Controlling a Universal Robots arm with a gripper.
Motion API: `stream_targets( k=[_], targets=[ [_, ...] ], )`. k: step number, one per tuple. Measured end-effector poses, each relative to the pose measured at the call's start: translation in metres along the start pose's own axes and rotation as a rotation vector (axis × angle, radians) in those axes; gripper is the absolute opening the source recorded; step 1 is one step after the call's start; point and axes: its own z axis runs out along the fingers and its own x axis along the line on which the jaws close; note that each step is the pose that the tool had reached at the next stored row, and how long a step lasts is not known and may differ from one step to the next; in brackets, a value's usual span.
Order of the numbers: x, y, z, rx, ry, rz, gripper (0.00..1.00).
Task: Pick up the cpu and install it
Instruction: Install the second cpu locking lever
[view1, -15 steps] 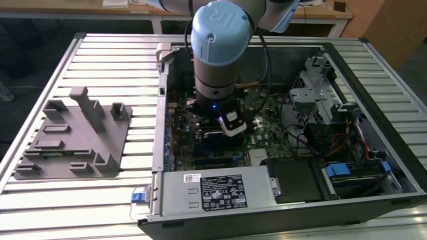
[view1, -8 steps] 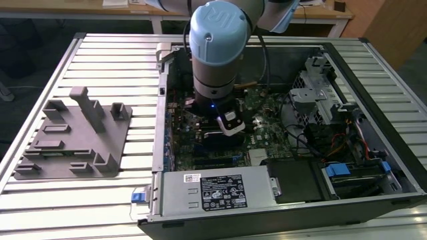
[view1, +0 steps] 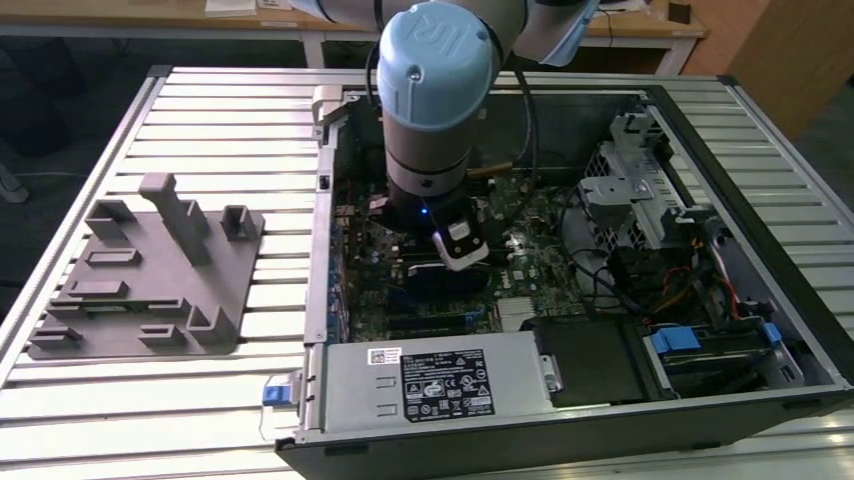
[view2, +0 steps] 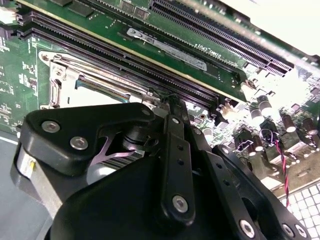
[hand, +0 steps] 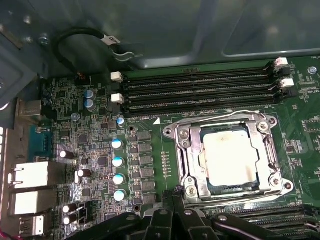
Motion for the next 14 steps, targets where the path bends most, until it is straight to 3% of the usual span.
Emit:
stream_targets(
  k=[14],
  targets=[
    [0.0001,0.0017,-0.0027,0.0072,-0.0009,0.0,0.11]
  ],
)
